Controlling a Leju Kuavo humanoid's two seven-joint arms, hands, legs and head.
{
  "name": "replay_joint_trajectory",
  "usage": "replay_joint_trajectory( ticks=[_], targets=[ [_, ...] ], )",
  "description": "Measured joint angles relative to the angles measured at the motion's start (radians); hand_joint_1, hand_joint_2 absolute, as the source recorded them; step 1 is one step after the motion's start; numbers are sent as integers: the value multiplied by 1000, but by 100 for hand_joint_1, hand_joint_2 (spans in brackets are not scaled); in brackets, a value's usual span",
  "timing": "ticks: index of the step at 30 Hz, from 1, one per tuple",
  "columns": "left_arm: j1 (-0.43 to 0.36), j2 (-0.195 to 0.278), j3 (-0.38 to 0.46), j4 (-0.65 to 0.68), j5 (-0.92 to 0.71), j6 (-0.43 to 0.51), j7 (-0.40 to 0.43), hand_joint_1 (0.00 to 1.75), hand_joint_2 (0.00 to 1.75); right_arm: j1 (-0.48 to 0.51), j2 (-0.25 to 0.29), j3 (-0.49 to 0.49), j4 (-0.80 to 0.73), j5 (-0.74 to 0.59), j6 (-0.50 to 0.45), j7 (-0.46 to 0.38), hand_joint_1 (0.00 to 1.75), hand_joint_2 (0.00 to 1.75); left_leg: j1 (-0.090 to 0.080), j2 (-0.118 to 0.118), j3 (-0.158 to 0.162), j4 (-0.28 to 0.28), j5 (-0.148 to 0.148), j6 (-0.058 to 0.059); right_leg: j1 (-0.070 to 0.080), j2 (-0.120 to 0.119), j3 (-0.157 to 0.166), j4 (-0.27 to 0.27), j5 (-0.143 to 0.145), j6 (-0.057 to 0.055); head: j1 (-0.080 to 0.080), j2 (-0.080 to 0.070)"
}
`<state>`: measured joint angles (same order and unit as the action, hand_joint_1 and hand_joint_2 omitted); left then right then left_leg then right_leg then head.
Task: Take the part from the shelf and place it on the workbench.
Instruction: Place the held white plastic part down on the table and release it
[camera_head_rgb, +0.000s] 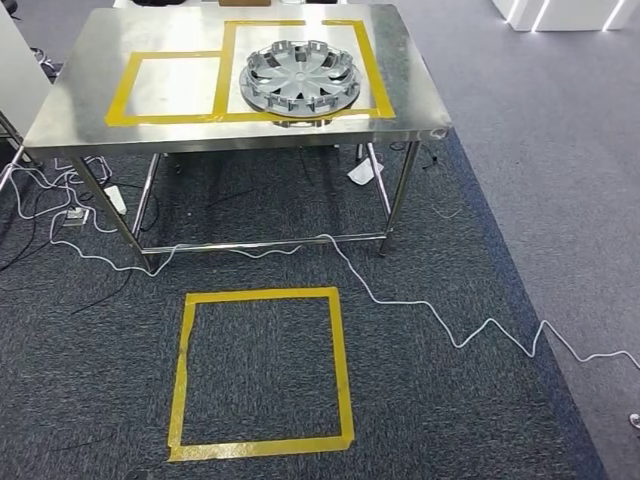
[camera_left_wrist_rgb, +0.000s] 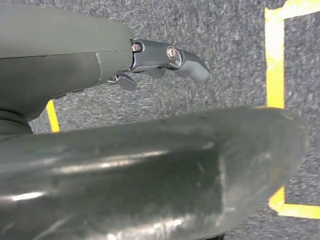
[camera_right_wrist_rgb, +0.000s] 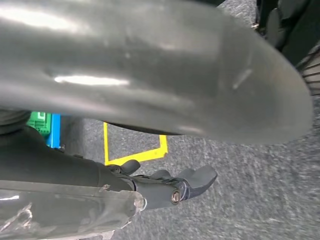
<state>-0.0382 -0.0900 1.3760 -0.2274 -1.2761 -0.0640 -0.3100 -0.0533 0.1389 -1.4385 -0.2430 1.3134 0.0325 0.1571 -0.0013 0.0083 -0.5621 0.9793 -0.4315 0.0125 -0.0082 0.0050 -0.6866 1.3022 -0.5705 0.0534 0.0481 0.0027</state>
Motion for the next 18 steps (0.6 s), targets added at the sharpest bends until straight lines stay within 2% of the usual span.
replay_joint_trajectory(
  ticks=[1,2,3,4,5,6,8,9,10,11,12,13,14,15,16,17,18],
  targets=[
    [0,0,0,0,-2,-1,0,0,0,0,0,0,0,-1,2,-2,0,0,-3,0,-10,0,9,1,4,0,34,-29,22,-8,0,0],
    [0,0,0,0,-3,-3,-1,0,0,-1,0,1,1,-1,3,-5,0,0,-6,0,-19,0,18,0,9,0,84,-91,48,-18,0,0],
    [0,0,0,0,-5,-4,-2,0,0,-4,0,2,2,-1,4,-8,0,0,-9,0,-27,0,26,-1,14,-2,140,-171,60,-30,0,0],
    [-1,-1,0,0,-7,-5,-4,0,0,-8,0,4,3,-1,5,-11,0,0,-10,0,-32,0,35,-4,19,-3,190,-244,65,-37,-1,0],
    [-1,-1,0,0,-10,-7,-6,0,0,-11,0,6,4,-2,6,-13,0,0,-10,1,-35,0,43,-8,23,-4,219,-295,63,-41,0,0],
    [-3,0,0,0,-13,-8,-8,0,0,-14,1,7,5,-3,6,-14,0,0,-8,3,-37,-1,51,-14,26,-5,230,-320,58,-43,1,0],
    [-6,2,-1,0,-20,-13,-14,0,0,-15,3,9,7,-6,9,-15,0,0,-4,3,-40,-3,63,-26,27,-5,220,-328,75,-45,4,0],
    [-6,3,-2,0,-24,-16,-16,0,0,-15,4,10,9,-6,10,-15,0,0,-3,1,-45,3,50,-33,25,-5,212,-332,86,-50,5,0],
    [-6,4,-3,0,-27,-18,-18,0,0,-16,4,10,10,-7,11,-15,0,0,-2,-1,-55,25,18,-39,22,-5,201,-336,100,-55,3,0],
    [-7,5,-4,0,-29,-20,-18,0,0,-17,5,10,11,-7,12,-15,0,0,-1,-3,-68,65,-32,-45,20,-6,189,-338,114,-58,1,0],
    [-7,5,-5,0,-32,-21,-18,0,0,-17,6,10,11,-8,12,-15,0,0,1,-4,-85,123,-87,-51,19,-5,174,-337,127,-60,-2,0],
    [-9,6,-6,0,-34,-22,-18,0,0,-16,7,10,12,-9,12,-15,0,0,2,-5,-100,189,-130,-55,19,-5,157,-336,141,-59,-3,0],
    [-10,7,-6,0,-36,-22,-17,0,0,-15,8,10,12,-10,12,-16,0,0,4,-4,-107,244,-147,-59,18,-5,139,-335,155,-58,-3,0],
    [-11,8,-7,0,-39,-22,-15,0,0,-15,9,10,13,-11,12,-16,0,0,5,-5,-103,275,-139,-63,17,-5,119,-332,169,-57,-3,0],
    [-12,8,-9,0,-42,-22,-12,0,0,-15,9,10,13,-10,12,-17,0,0,7,-5,-83,274,-111,-66,15,-6,99,-329,182,-54,-3,0],
    [-12,8,-10,0,-45,-22,-9,0,0,-15,10,10,14,-9,12,-16,0,0,9,-5,-46,238,-79,-70,12,-5,80,-324,194,-50,-3,0],
    [-13,7,-12,0,-48,-22,-5,0,0,-15,10,11,14,-8,12,-15,0,0,13,-6,5,178,-62,-75,11,-5,62,-317,204,-44,-4,0]
  ],
)
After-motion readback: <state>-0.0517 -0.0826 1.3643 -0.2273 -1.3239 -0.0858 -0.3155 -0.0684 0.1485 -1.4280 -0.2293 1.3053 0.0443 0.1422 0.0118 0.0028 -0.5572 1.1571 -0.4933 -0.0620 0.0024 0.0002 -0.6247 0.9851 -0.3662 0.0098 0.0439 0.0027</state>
